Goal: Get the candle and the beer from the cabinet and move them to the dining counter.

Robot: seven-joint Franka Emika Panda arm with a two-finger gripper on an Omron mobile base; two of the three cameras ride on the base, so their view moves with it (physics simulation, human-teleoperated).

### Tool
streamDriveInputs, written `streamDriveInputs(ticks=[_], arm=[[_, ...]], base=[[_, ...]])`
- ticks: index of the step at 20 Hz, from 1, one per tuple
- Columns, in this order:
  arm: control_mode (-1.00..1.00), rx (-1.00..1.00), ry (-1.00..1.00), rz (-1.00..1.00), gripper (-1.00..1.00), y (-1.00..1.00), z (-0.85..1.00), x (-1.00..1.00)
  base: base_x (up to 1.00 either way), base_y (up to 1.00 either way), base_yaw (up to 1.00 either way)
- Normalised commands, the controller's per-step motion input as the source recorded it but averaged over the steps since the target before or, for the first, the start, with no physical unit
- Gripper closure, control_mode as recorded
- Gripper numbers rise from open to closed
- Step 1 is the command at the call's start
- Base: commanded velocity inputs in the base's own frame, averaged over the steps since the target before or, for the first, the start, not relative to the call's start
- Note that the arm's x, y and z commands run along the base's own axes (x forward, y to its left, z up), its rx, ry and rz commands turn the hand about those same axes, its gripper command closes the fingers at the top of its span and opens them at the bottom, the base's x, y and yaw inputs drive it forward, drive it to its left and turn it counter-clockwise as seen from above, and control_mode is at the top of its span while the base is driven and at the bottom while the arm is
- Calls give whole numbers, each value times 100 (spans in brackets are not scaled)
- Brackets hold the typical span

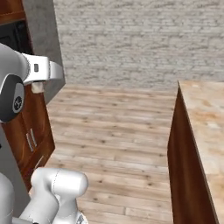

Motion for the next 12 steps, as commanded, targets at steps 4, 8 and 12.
streamDriveInputs(ticks=[4, 8, 12], arm=[[100, 0, 0, 0, 100, 0, 0, 0], [100, 0, 0, 0, 100, 0, 0, 0], [100, 0, 0, 0, 100, 0, 0, 0]], base=[[100, -4, 4], [100, 0, 3], [100, 0, 3]])
